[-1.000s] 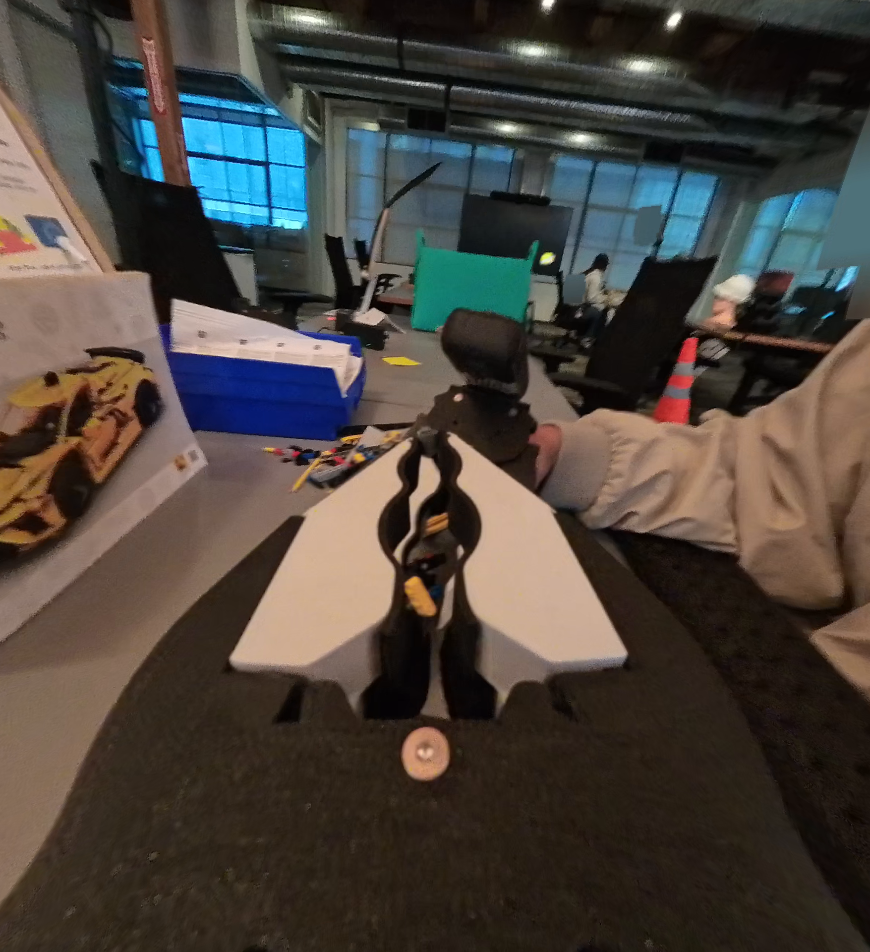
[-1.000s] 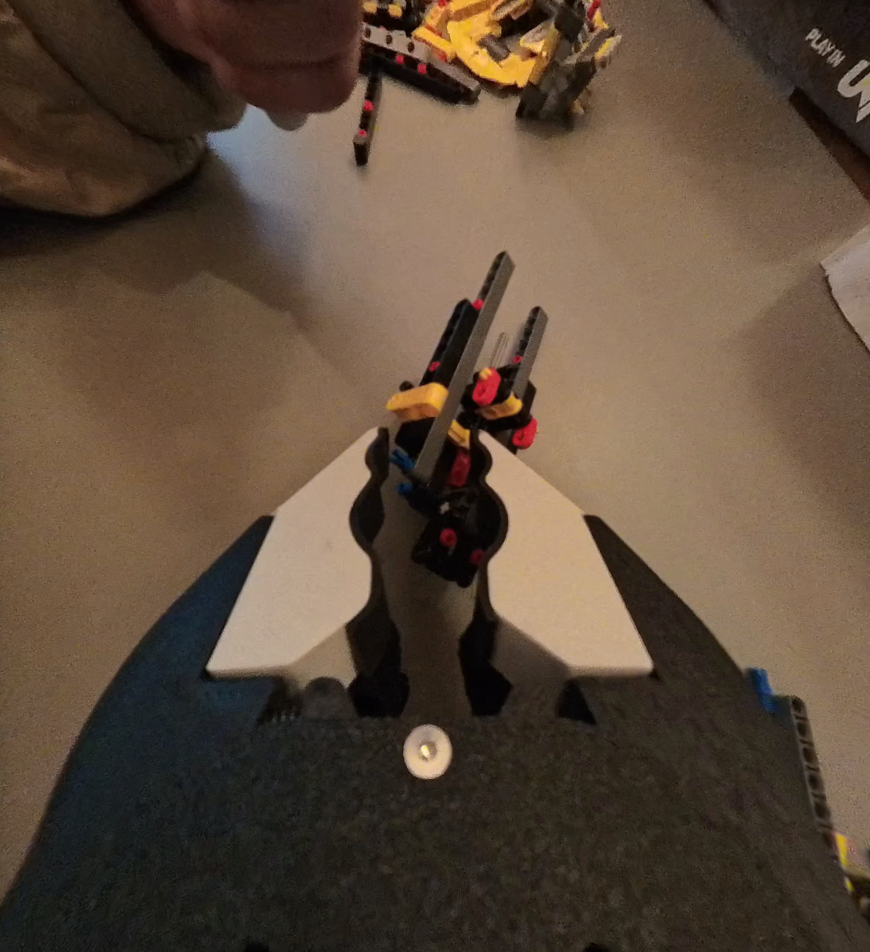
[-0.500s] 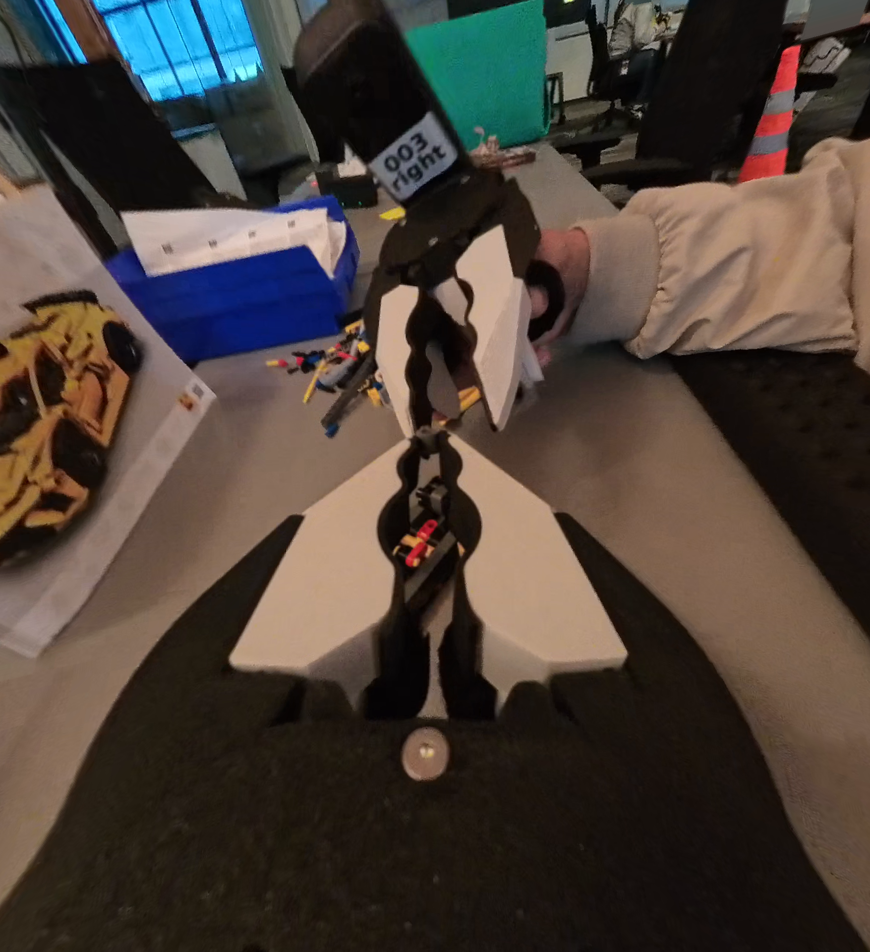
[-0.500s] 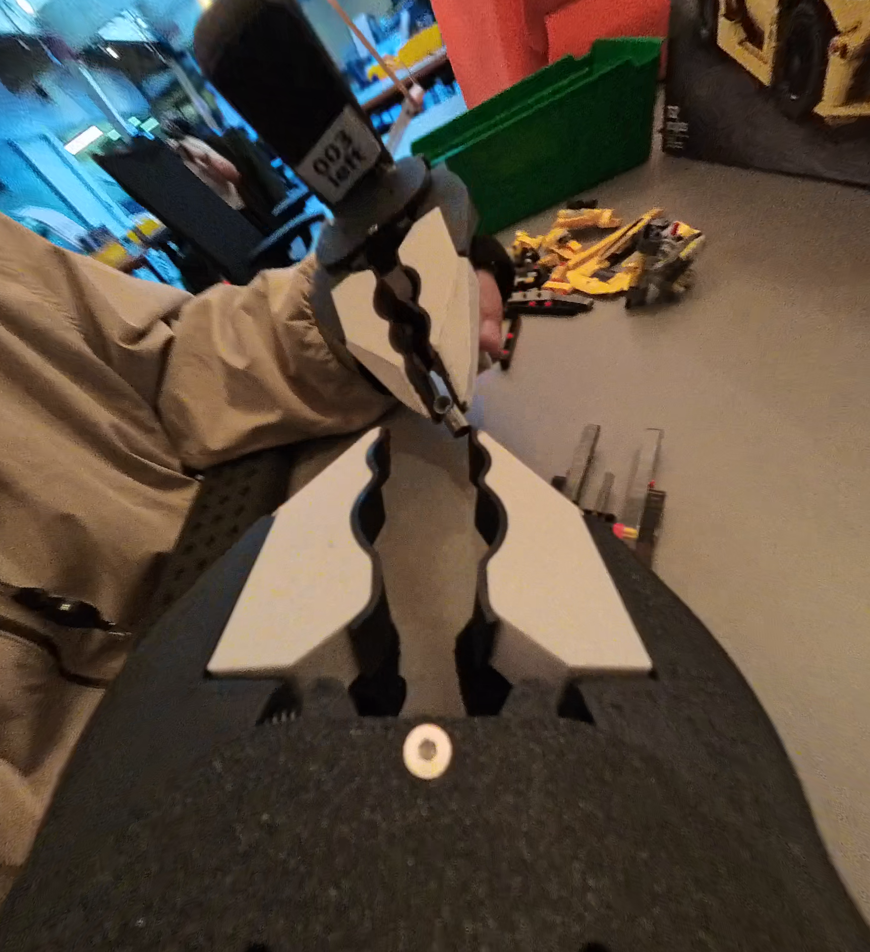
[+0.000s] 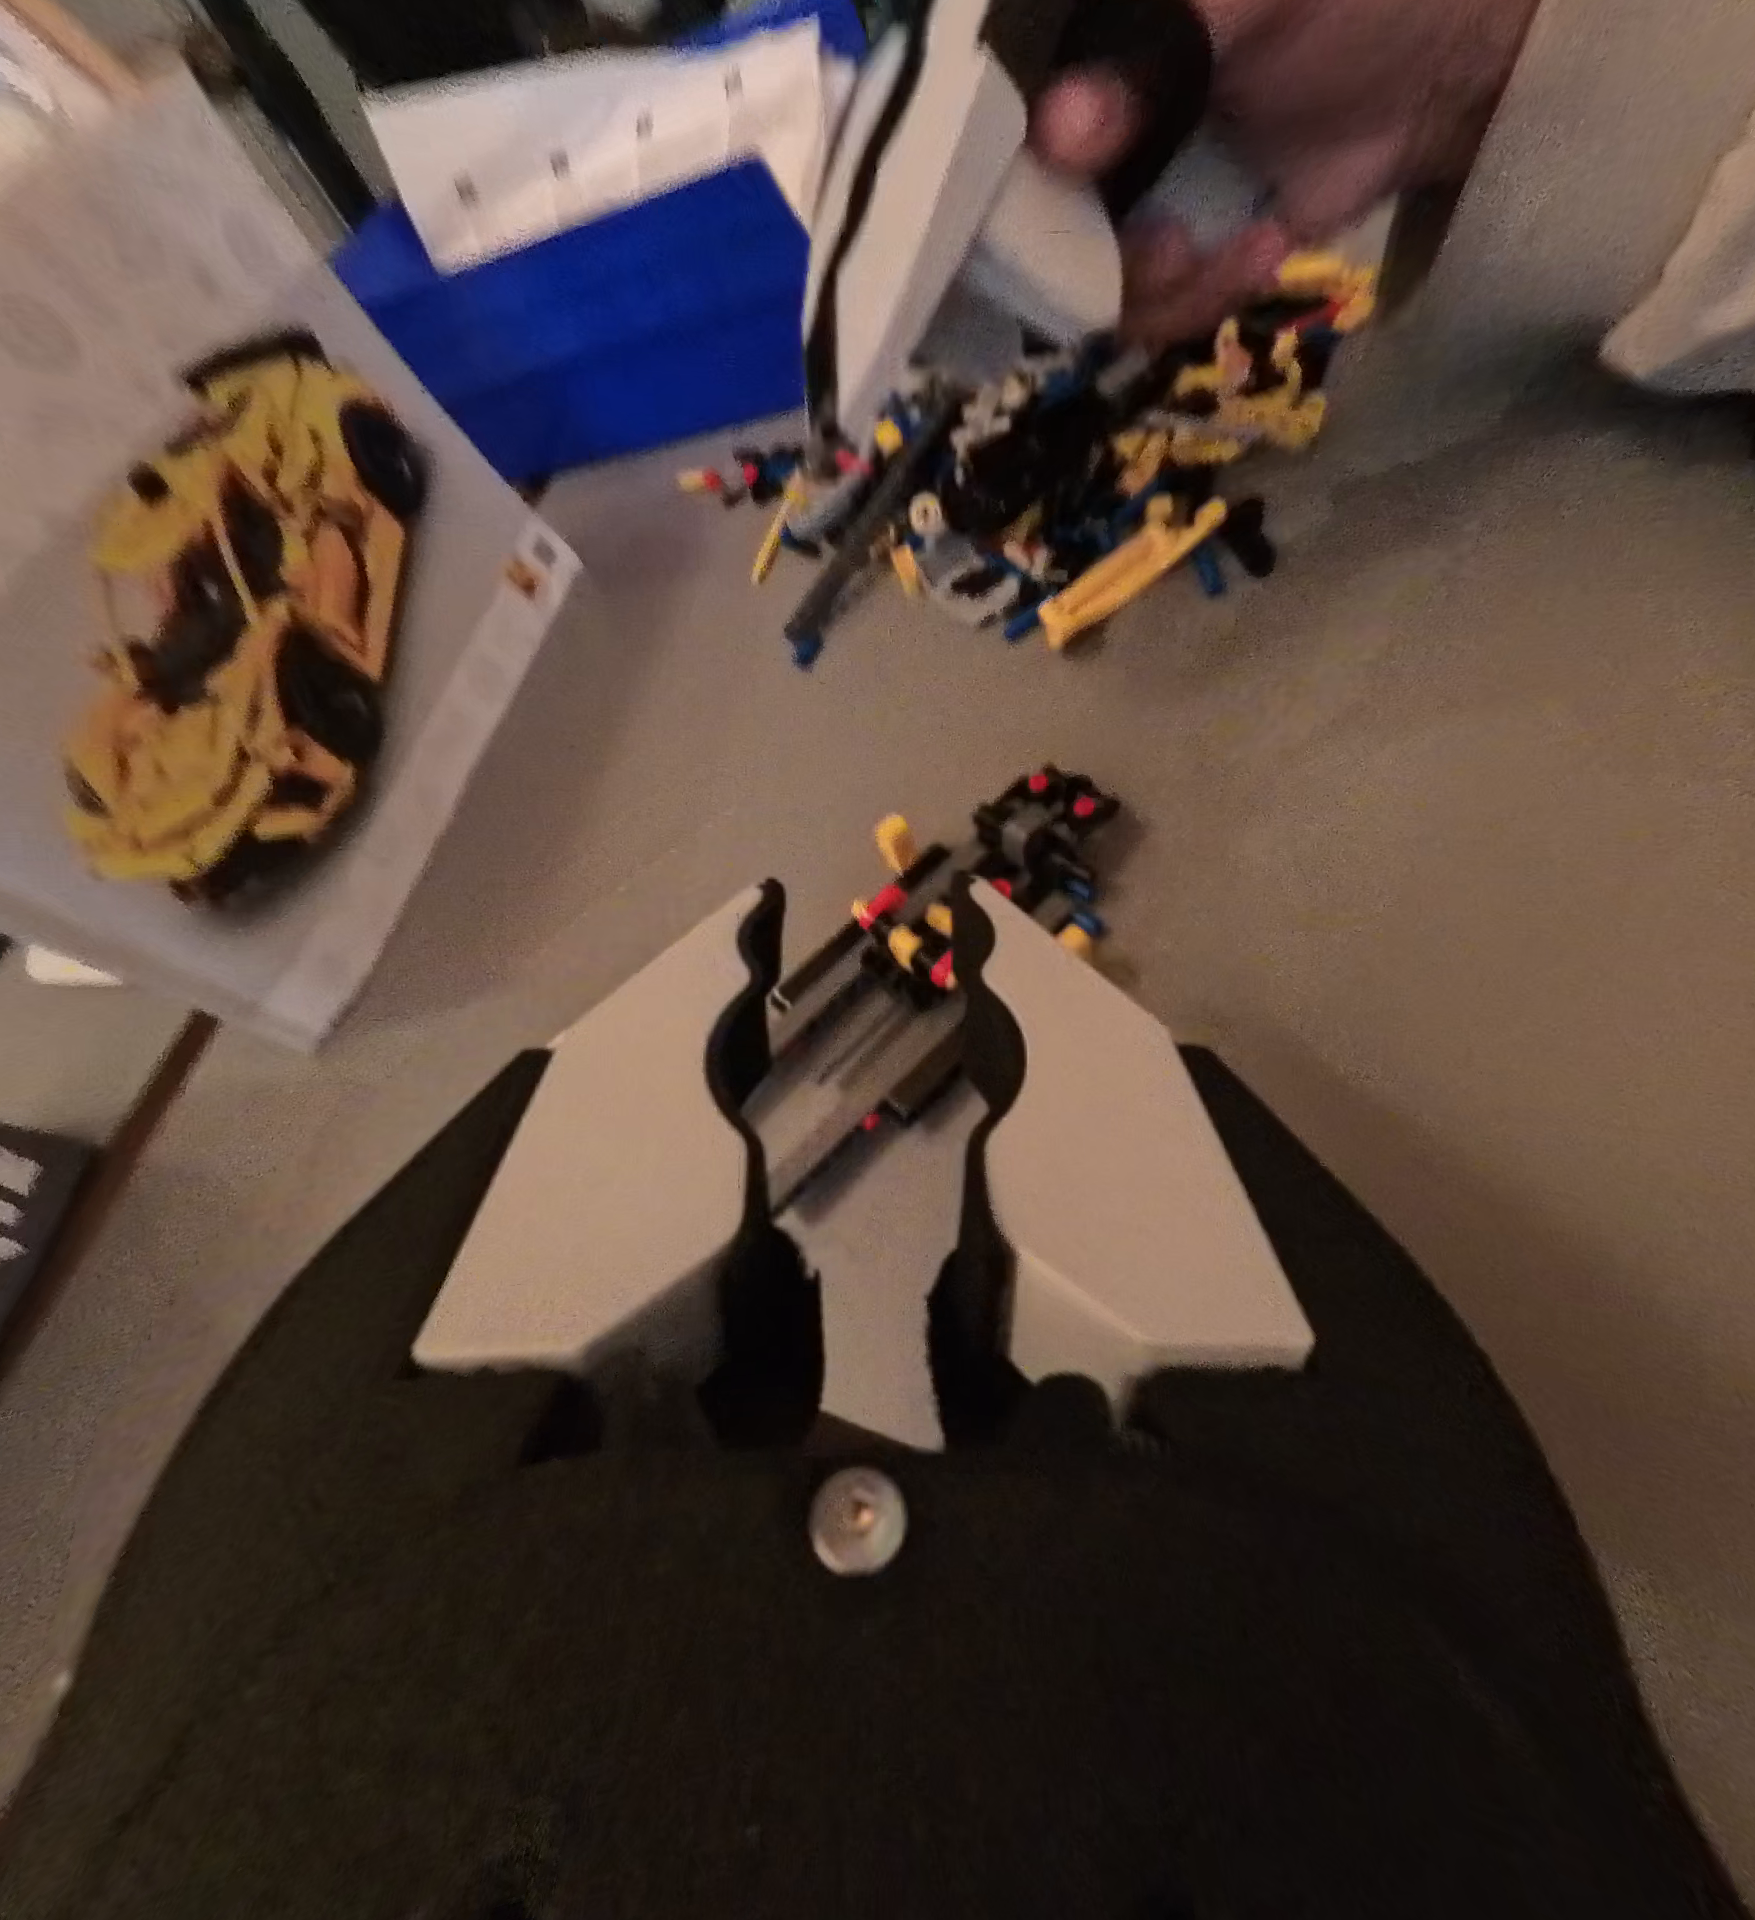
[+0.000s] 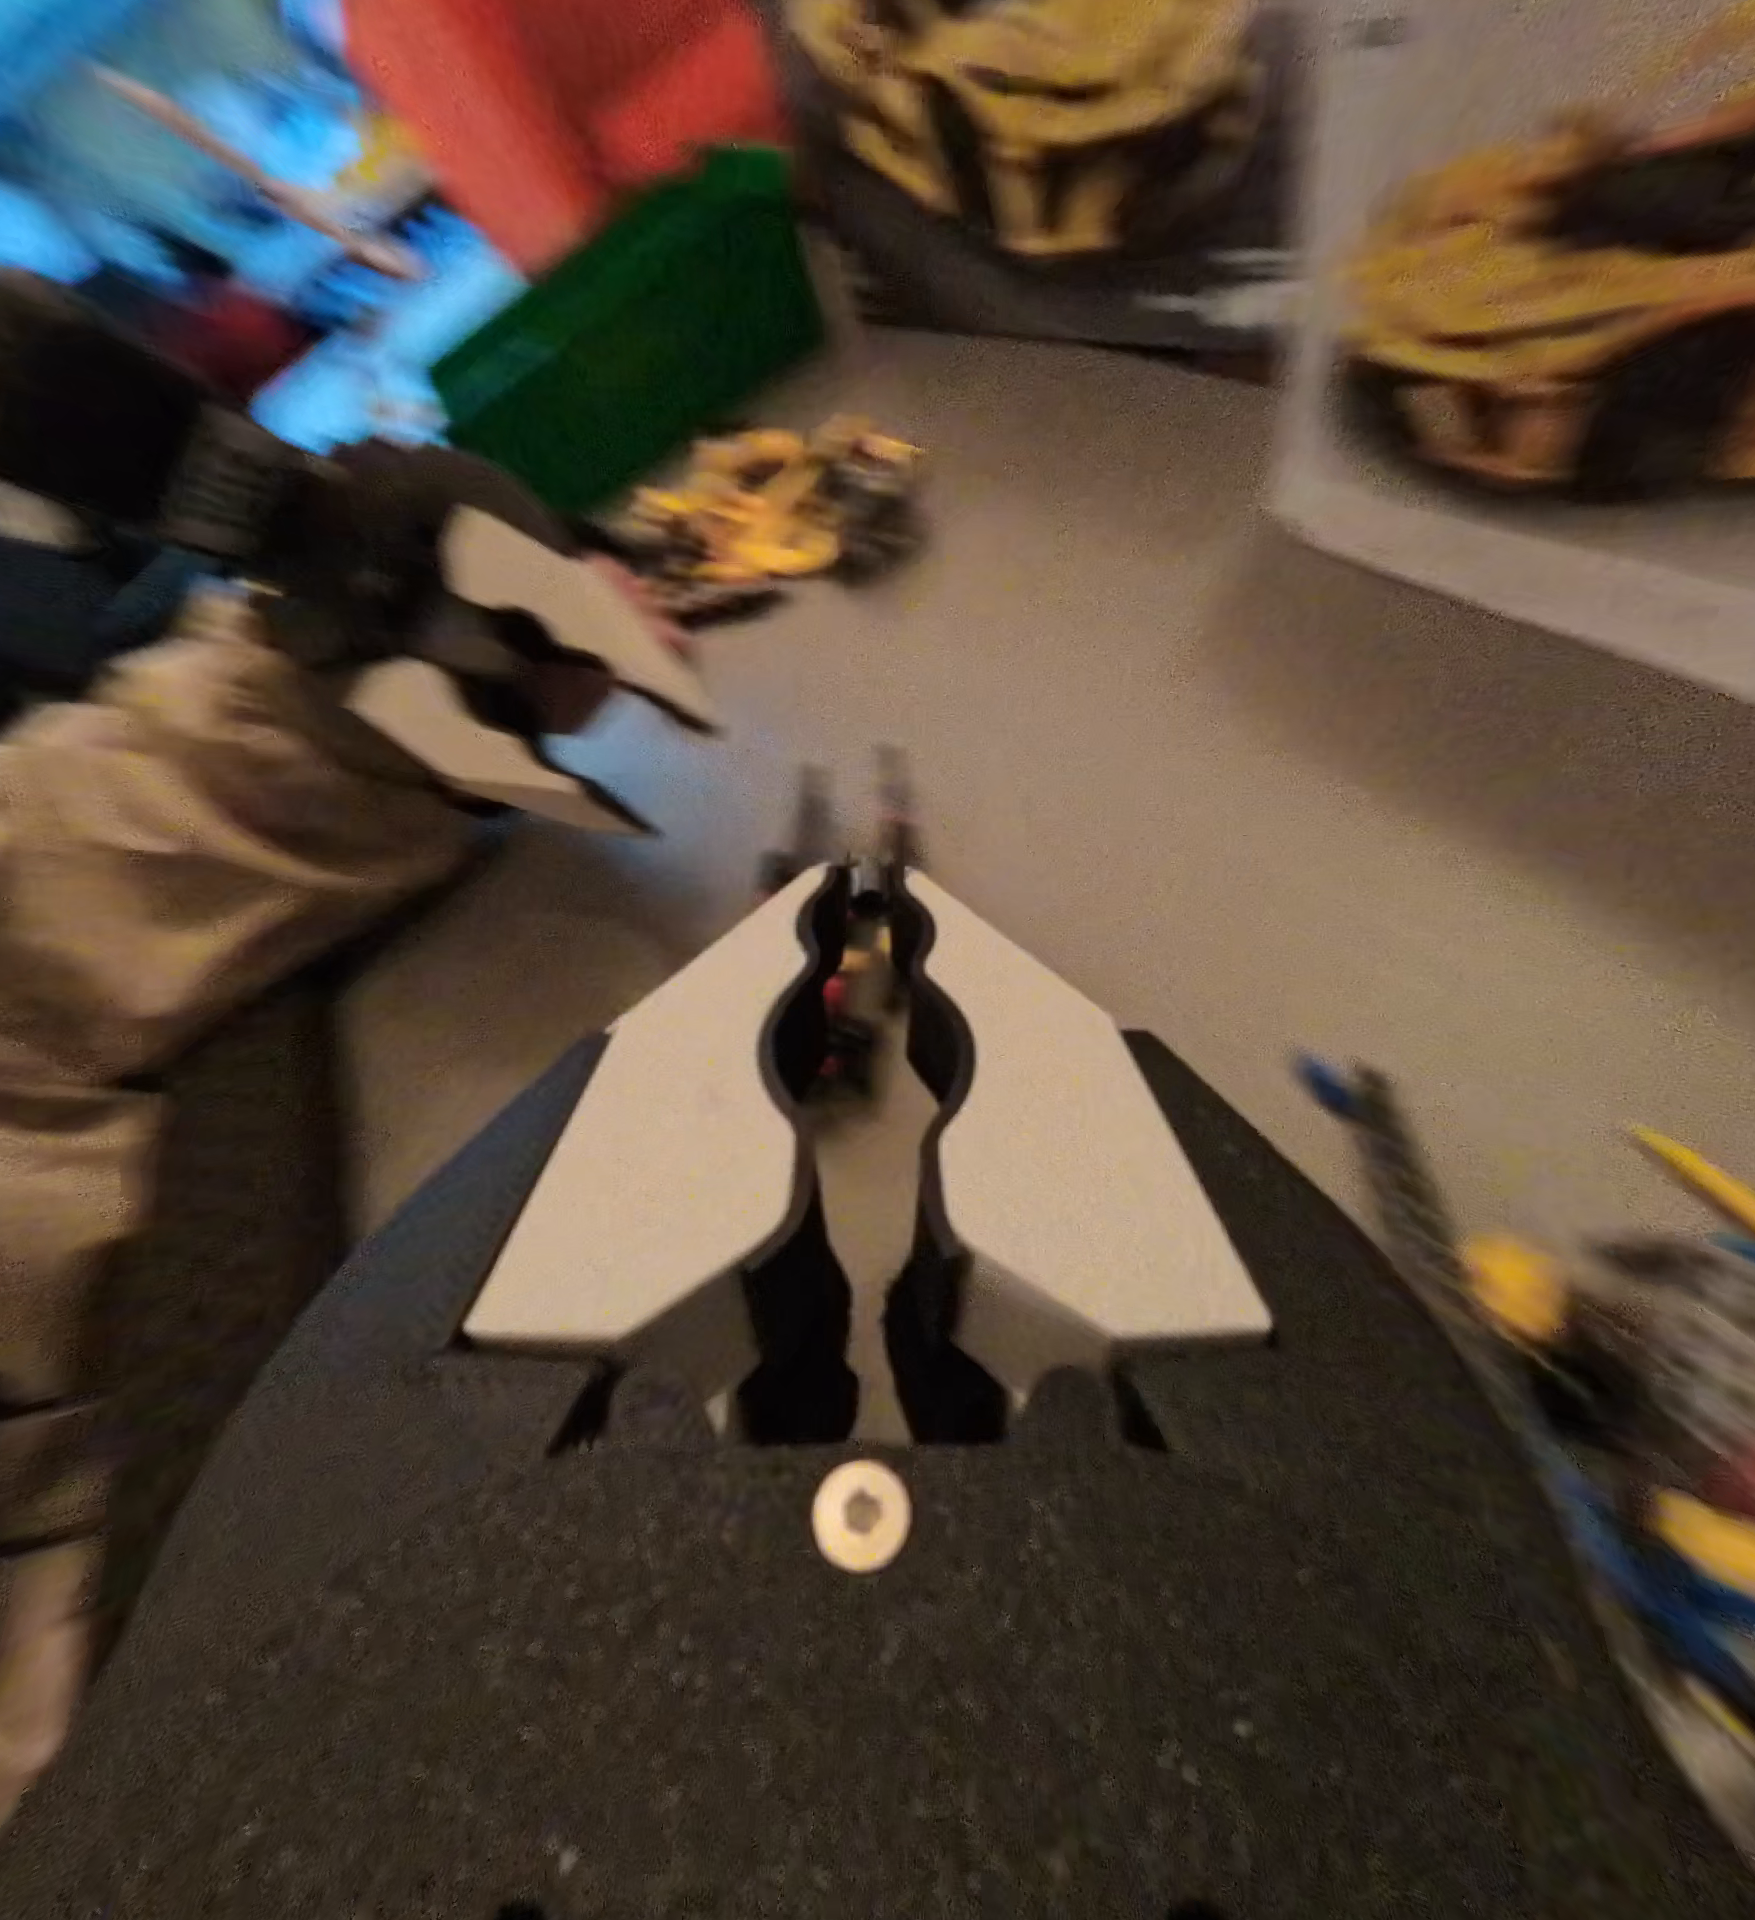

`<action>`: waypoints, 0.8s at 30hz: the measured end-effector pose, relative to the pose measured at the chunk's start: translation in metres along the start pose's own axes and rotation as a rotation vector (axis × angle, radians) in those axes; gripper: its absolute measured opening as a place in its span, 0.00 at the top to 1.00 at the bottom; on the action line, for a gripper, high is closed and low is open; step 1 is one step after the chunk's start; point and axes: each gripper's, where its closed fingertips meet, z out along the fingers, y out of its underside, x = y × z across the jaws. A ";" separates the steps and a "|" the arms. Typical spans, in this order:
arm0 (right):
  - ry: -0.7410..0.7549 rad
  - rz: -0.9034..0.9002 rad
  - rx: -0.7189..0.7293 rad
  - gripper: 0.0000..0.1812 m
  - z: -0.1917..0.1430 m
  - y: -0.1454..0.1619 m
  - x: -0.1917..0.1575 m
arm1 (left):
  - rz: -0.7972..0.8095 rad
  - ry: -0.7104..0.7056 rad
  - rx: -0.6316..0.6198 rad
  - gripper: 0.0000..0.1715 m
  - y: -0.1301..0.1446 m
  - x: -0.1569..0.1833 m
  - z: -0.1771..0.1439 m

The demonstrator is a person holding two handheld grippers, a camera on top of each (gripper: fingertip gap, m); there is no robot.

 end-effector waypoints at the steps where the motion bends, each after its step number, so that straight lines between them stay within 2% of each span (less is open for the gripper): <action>1: 0.276 -0.070 -0.078 0.96 -0.028 0.010 0.041 | -0.060 0.032 -0.055 0.81 0.015 -0.002 0.003; 2: 0.523 -0.124 -0.159 0.96 -0.064 0.020 0.075 | -0.108 0.052 -0.097 0.79 0.027 -0.004 0.007; 3: 0.708 -0.140 -0.207 0.96 -0.099 0.029 0.096 | -0.140 0.070 -0.133 0.79 0.037 -0.004 0.010; 4: 0.823 -0.124 -0.209 0.96 -0.127 0.035 0.109 | -0.156 0.089 -0.171 0.79 0.047 -0.003 0.014; 6: 0.852 -0.016 -0.178 0.96 -0.153 0.051 0.121 | -0.203 0.131 -0.243 0.79 0.063 0.002 0.020; 8: 0.822 0.098 -0.215 0.96 -0.158 0.072 0.134 | -0.272 0.187 -0.284 0.79 0.069 0.007 0.023; 13: 0.765 0.131 -0.336 0.95 -0.143 0.100 0.144 | -0.237 0.176 -0.298 0.78 0.070 0.012 0.024; 14: 0.781 0.115 -0.340 0.92 -0.144 0.099 0.144 | -0.234 0.209 -0.306 0.78 0.069 0.019 0.021; 15: 0.801 0.084 -0.326 0.90 -0.145 0.094 0.145 | -0.248 0.288 -0.315 0.86 0.065 0.033 0.017; 16: 0.812 0.045 -0.298 0.89 -0.143 0.084 0.143 | -0.271 0.369 -0.328 0.90 0.062 0.047 0.013; 18: 0.828 -0.027 -0.219 0.90 -0.138 0.062 0.136 | -0.264 0.391 -0.345 0.91 0.060 0.055 0.013; 21: 0.710 -0.169 -0.102 0.90 -0.100 0.029 0.105 | -0.223 0.339 -0.307 0.86 0.052 0.048 0.016; 24: 0.439 -0.267 -0.049 0.89 -0.042 0.017 0.051 | -0.284 0.283 -0.205 0.86 0.037 0.030 0.017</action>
